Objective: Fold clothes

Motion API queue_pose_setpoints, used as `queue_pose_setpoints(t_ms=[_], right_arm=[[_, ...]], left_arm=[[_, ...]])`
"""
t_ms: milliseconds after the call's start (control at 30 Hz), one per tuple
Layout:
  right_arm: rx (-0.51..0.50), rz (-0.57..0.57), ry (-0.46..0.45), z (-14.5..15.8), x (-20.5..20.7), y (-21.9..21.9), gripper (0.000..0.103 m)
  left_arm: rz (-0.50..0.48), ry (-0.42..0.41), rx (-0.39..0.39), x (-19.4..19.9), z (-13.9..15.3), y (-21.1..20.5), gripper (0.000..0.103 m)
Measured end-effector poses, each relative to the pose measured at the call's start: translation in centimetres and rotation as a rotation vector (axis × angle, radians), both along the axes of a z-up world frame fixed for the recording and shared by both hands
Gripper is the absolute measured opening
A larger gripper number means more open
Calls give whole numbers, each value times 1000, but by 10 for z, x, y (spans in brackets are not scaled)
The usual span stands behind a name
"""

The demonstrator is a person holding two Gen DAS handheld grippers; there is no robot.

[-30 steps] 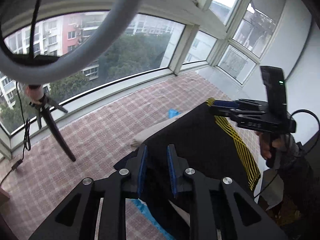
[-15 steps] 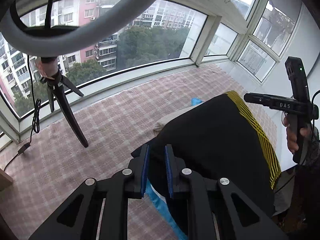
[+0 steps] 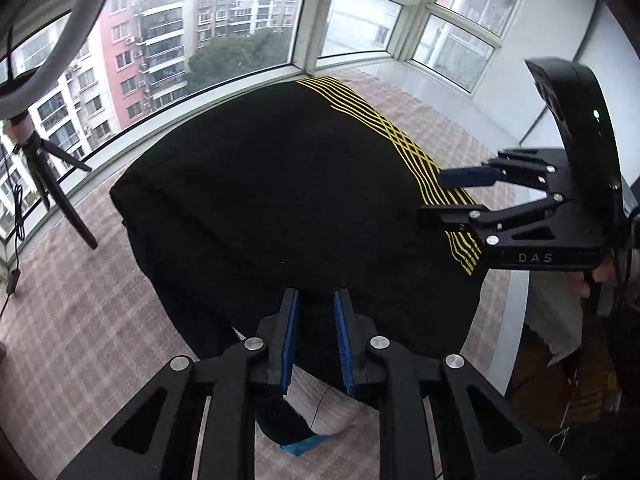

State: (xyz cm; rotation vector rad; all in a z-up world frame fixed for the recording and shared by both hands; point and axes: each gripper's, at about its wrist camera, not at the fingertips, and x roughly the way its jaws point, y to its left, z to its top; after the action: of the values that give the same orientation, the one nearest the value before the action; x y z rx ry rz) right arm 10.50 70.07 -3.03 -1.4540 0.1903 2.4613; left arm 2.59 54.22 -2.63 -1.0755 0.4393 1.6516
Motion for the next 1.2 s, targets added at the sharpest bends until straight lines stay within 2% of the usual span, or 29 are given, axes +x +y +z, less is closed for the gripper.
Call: queue_pose_setpoints(t_ms=[33,67,133,167,200,333,467,700,800,867,1067,1200], right_arm=[[-1,-14,32,9,8,-3,50],[-1,-28,66,17,16,-6,50],[3,-88,124,26,36,-14,58],[4,-127,154,28,46,-18,66],[5,-165,184,31,56,-23,67],[13,-209,210,39,71,-65,67],[21,-251,235,47,86,-108,67],[41,-304,263,56,107,-195,71],[53,-315,267,57,112,-240,71],[60,-322,270,57,116,-270,71],[39,-321,219,39,129,-334,71],[57,-332,211,38,140,-363,71]], left_arm=[[24,2,14,0,7,-7,23],[43,12,26,1,14,-14,32],[82,56,36,6,25,-32,44],[99,73,36,9,28,-41,46],[115,75,34,11,29,-52,47],[172,104,16,18,29,-100,59],[230,198,-22,26,30,-143,64],[280,219,-18,37,40,-234,68],[278,248,7,50,52,-275,70],[273,247,24,55,56,-298,76],[214,256,-6,71,55,-347,76],[185,245,27,81,61,-370,76]])
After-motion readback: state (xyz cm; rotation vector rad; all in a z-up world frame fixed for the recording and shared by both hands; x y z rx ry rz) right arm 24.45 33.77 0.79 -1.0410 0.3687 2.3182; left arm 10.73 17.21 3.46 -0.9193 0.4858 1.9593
